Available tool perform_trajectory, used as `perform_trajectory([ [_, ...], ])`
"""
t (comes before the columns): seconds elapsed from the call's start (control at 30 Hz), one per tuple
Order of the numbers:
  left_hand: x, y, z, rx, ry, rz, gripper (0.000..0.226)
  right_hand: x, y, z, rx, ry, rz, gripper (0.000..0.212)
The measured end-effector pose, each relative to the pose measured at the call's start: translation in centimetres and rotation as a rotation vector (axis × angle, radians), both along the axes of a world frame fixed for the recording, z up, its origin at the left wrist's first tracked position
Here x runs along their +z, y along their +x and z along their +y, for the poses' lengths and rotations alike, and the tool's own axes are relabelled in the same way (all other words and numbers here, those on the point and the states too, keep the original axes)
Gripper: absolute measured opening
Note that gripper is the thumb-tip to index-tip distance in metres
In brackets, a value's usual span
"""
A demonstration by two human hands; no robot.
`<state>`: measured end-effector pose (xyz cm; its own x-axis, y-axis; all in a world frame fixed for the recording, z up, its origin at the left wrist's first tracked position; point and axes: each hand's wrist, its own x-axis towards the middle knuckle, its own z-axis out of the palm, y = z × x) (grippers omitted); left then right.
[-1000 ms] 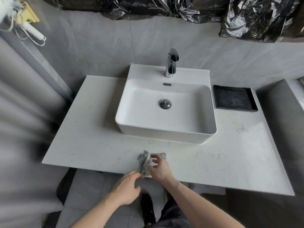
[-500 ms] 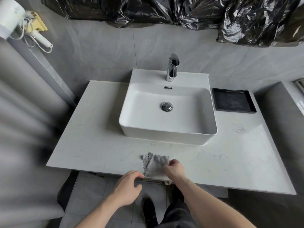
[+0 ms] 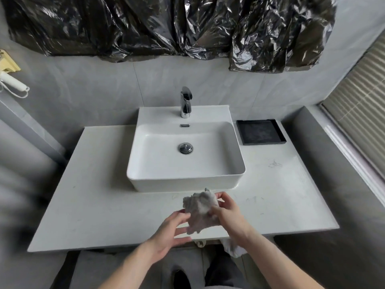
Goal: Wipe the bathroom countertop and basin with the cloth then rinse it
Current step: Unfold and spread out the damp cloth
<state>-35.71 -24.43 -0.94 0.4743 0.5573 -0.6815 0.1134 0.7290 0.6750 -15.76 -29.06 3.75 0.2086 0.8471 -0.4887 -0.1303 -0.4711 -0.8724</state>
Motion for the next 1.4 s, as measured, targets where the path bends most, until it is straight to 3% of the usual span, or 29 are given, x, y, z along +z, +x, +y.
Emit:
perform_trajectory([
  [0.1, 1.5, 2.7, 0.3, 0.024, -0.101, -0.214, 0.049, 1.5, 2.3, -0.7, -0.035, 0.015, 0.115, 0.031],
  [0.2, 2.4, 5.4, 0.5, 0.031, -0.056, -0.250, 0.048, 2.3, 4.4, -0.9, -0.051, 0.021, 0.164, 0.034],
  [0.43, 2.9, 12.8, 2.2, 0.134, 0.205, -0.090, 0.042, 2.2, 11.6, -0.8, -0.079, -0.010, 0.116, 0.052],
  [0.6, 3.9, 20.1, 3.3, 0.092, 0.488, 0.063, 0.031, 2.5, 19.5, -0.1, -0.035, 0.000, 0.008, 0.028],
  [0.7, 4.0, 24.6, 3.9, 0.089, 0.552, 0.076, 0.027, 2.0, 24.2, 0.8, -0.029, -0.004, -0.065, 0.028],
  [1.1, 0.3, 38.0, 8.5, -0.028, 0.582, 0.375, 0.034, -1.9, 36.9, 5.4, -0.058, -0.044, -0.215, 0.027],
  [1.4, -2.0, 43.2, 14.2, -0.223, 0.484, 0.540, 0.019, -5.7, 41.4, 9.8, -0.128, -0.205, -0.201, 0.030],
])
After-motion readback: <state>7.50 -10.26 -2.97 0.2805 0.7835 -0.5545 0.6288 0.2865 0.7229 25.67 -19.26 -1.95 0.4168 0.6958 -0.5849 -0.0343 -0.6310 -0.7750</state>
